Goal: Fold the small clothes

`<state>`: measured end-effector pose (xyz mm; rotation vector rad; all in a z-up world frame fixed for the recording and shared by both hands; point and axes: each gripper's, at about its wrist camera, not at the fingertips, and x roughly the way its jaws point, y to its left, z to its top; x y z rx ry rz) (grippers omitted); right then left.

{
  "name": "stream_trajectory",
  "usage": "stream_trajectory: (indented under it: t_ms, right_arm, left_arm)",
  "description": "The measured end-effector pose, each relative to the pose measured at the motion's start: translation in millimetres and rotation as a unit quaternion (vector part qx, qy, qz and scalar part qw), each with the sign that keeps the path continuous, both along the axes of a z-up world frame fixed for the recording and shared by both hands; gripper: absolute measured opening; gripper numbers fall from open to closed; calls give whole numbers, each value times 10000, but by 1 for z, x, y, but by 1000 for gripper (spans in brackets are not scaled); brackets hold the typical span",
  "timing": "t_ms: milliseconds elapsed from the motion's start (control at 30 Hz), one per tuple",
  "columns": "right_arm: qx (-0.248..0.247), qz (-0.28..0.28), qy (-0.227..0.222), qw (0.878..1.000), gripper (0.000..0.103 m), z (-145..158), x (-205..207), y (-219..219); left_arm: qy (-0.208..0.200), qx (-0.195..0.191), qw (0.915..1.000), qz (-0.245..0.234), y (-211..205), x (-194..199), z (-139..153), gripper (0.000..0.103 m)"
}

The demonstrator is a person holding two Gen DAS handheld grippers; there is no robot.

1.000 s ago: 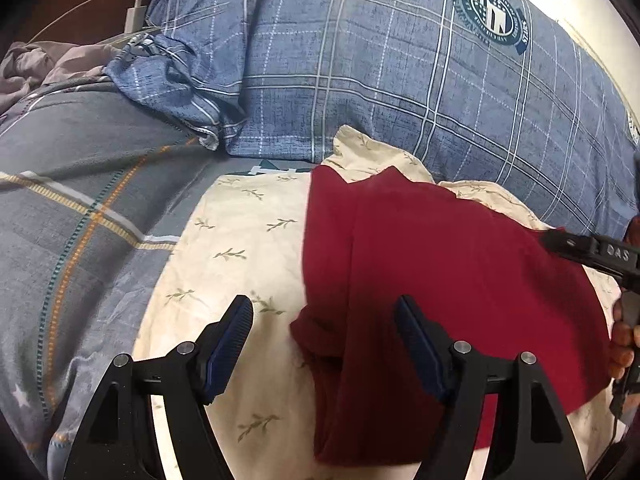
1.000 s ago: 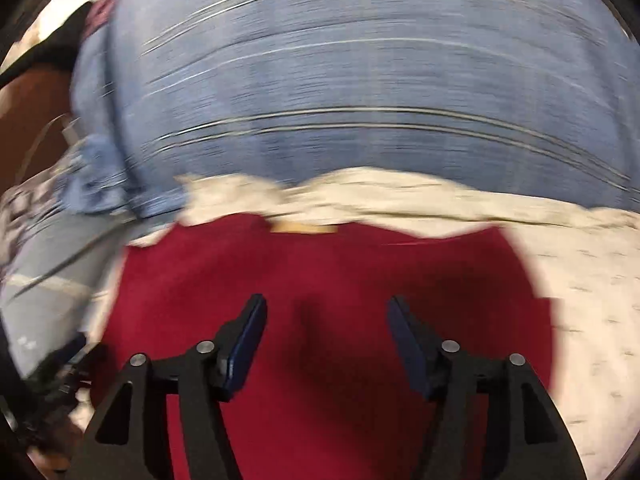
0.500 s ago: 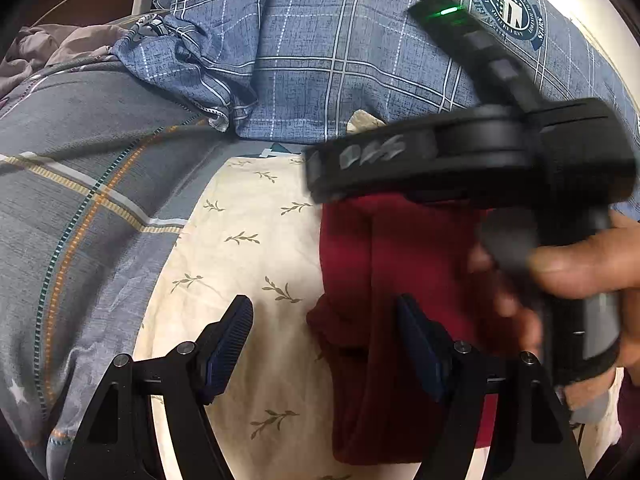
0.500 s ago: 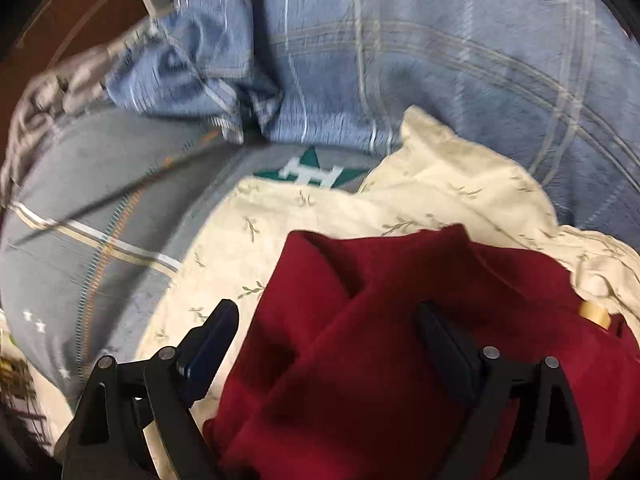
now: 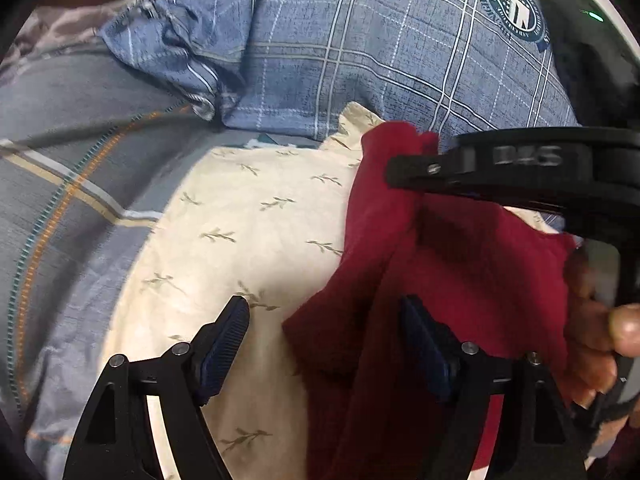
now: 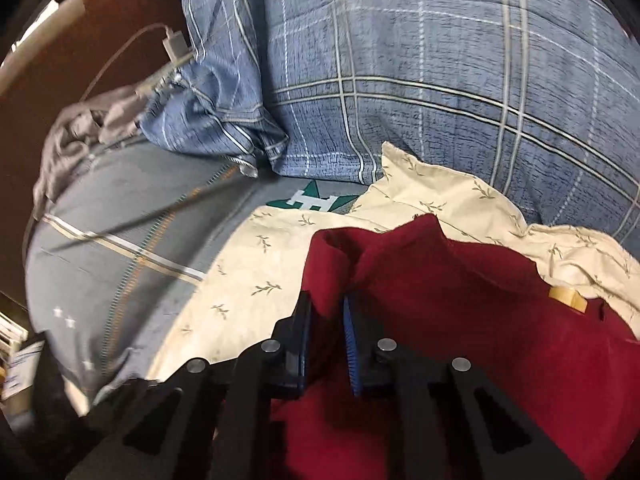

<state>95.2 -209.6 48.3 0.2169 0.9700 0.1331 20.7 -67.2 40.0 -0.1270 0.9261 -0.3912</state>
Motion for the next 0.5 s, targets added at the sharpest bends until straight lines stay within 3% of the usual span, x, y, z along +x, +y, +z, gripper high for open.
stream_trajectory:
  t_ms: [33,67,100,167,267,333,433,500]
  right_arm:
    - [106,-28,4,9999,14,2,-3,-4]
    - [223,-65,17,9997,13,4,-5,-8]
    - [281,-83,26,9996,10,4,-4,-10]
    - [180,-114,4,9998,10,7,-6,-12]
    - [219,-231,26,9995,32,12,-8,-18]
    - [473,-204,75,9986,66,14,-7,-21]
    - [491,-124,60,9987,76,15,-2,-10]
    - [342,-15,344,9988,79,6,7,1]
  left_arm:
    - [80,-175,9998,-50,0,3,-2,73]
    - [137,-346,9992,-112,0,5,-2,59]
    - [191,-478,9985,-189,0,6,-2,51]
    - [112,-530,9983,-229,2,5,1,35]
    - [-150,-735,9964,-391,6,-1,13,26]
    - [-299,-775,9952,-513,7,-6,18,25]
    - [-356,-796,9943,-615,8,-10,19,24]
    - [-427,-803,9934,-697,10,-15,21,24]
